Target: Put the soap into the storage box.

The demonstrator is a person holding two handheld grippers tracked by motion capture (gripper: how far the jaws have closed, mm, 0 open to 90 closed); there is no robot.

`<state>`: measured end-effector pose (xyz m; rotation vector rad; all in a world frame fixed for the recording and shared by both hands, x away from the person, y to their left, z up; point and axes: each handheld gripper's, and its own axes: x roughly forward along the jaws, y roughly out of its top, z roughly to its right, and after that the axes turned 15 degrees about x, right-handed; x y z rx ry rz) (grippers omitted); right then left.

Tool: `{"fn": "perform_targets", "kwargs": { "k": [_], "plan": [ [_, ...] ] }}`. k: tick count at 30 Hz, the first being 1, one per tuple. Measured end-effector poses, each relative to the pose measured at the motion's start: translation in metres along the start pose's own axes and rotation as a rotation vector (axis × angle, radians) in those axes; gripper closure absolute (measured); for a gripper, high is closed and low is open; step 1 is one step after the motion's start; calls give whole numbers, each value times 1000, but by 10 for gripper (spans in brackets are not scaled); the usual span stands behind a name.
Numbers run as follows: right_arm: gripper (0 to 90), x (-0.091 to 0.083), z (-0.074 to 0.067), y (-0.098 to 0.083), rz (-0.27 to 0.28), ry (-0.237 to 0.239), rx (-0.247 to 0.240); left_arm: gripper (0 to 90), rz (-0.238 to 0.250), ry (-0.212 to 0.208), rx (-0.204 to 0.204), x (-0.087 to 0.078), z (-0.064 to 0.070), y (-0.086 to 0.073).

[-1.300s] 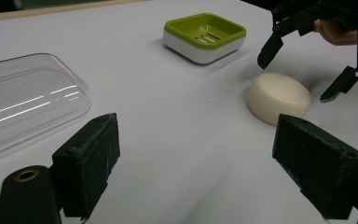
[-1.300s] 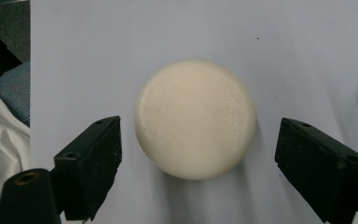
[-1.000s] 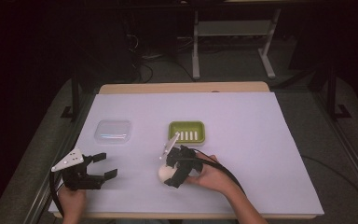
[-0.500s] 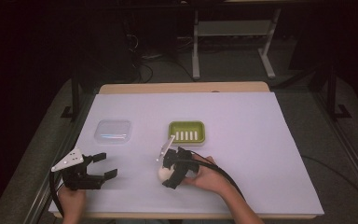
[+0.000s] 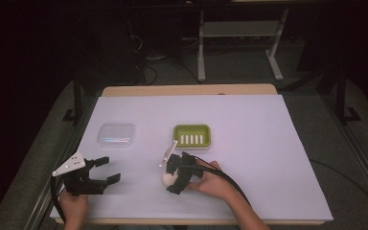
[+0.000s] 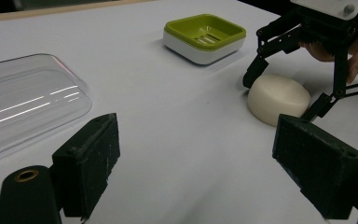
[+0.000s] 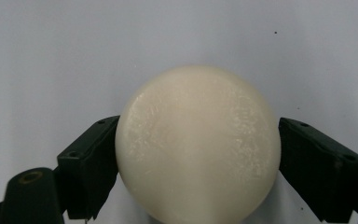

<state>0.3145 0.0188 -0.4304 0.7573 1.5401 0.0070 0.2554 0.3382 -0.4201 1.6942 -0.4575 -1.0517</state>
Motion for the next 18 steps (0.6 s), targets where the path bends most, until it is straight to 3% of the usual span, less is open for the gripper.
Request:
{"fn": "perform_targets", "kwargs": {
  "k": [18],
  "plan": [
    [230,2,-3,-1,6,-6,-14,145,5,3,6,-1,0,0]
  ]
}}
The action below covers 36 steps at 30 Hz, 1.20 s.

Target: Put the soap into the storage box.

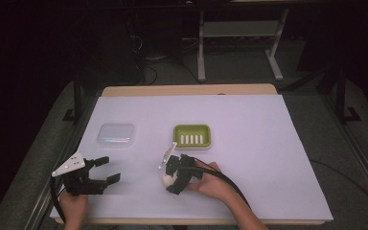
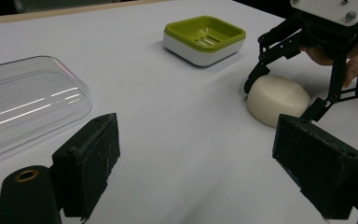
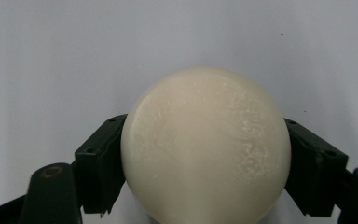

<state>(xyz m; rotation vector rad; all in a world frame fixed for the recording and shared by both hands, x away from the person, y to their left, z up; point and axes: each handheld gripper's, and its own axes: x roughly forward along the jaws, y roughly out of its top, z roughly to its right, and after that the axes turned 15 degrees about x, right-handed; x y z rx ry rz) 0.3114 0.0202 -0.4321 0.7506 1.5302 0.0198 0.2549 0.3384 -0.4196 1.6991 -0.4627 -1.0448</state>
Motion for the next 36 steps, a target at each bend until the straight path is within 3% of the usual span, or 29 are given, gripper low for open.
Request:
{"fn": "perform_targets", "kwargs": {
  "k": [18,36],
  "plan": [
    [236,-2,-1,0,-9,-15,-17,145,2,-1,-3,0,0,0],
    [238,-14,4,-4,-5,16,-4,145,6,2,-2,-1,1,1]
  ]
}}
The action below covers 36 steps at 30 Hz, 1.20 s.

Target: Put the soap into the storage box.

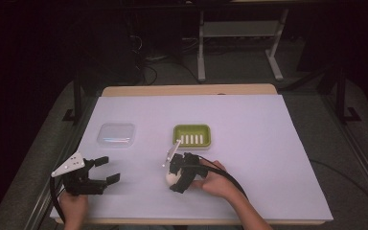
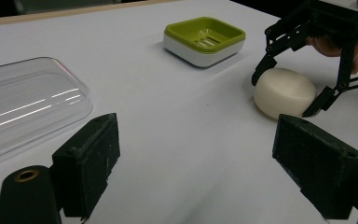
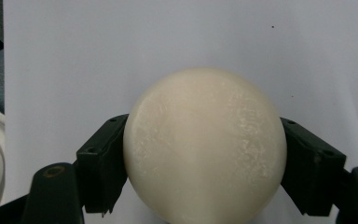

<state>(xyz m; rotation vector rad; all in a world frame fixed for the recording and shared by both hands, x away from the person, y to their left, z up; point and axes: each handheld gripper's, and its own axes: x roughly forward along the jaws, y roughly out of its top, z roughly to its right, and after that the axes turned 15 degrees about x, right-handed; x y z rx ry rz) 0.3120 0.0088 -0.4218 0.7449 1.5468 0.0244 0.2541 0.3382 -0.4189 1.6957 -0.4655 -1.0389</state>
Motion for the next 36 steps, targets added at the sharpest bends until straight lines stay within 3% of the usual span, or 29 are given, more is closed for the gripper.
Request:
{"fn": "perform_targets", "kwargs": {
  "k": [13,18,36],
  "plan": [
    [240,-16,4,1,40,1,-1,145,-2,1,1,-1,-1,0],
    [239,-28,11,0,72,10,19,145,-1,-1,2,0,0,0],
    [239,-54,34,2,88,-6,54,145,-11,0,6,-1,-1,0]
  ]
}}
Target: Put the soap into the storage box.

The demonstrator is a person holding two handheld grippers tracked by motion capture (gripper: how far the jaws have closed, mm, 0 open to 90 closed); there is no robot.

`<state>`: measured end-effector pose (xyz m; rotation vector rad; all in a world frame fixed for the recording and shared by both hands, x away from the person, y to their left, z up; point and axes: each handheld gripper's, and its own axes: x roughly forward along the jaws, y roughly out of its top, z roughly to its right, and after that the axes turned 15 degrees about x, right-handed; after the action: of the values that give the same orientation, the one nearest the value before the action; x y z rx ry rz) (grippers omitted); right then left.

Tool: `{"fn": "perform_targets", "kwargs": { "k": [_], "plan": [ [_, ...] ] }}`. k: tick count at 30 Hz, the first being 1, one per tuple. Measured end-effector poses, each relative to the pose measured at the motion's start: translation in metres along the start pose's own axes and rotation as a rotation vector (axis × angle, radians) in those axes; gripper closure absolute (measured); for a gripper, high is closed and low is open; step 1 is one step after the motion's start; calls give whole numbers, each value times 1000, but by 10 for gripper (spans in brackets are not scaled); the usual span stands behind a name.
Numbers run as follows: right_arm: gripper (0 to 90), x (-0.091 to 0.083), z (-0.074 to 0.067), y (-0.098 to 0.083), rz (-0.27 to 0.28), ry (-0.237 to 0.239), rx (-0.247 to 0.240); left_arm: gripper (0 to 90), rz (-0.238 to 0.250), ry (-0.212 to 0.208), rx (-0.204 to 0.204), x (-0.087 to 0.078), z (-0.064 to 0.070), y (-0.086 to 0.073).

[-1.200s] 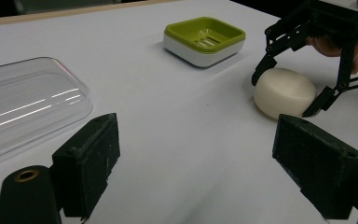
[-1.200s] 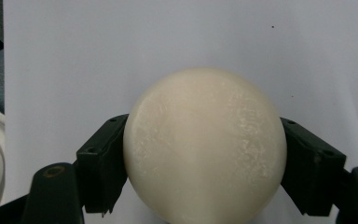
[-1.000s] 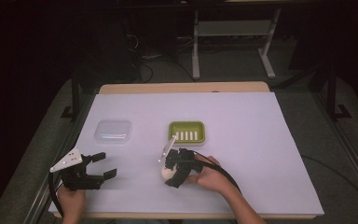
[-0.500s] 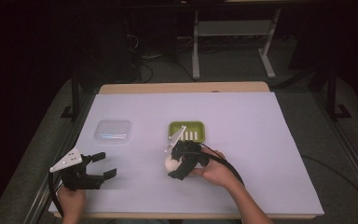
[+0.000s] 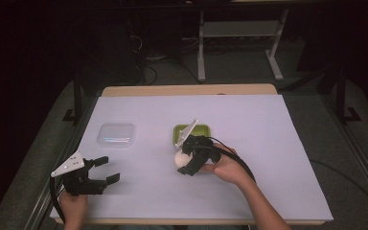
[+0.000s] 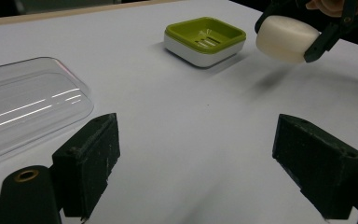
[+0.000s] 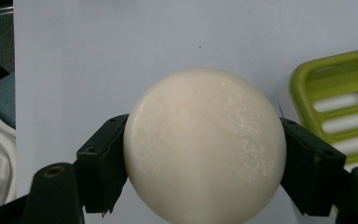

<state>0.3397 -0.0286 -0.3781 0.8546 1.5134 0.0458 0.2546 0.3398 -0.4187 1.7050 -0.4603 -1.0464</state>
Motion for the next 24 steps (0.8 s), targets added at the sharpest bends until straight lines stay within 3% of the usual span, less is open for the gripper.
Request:
{"fn": "perform_targets", "kwargs": {
  "k": [24],
  "plan": [
    [239,-23,21,13,57,-9,31,145,12,3,-14,1,1,0]
  ]
}}
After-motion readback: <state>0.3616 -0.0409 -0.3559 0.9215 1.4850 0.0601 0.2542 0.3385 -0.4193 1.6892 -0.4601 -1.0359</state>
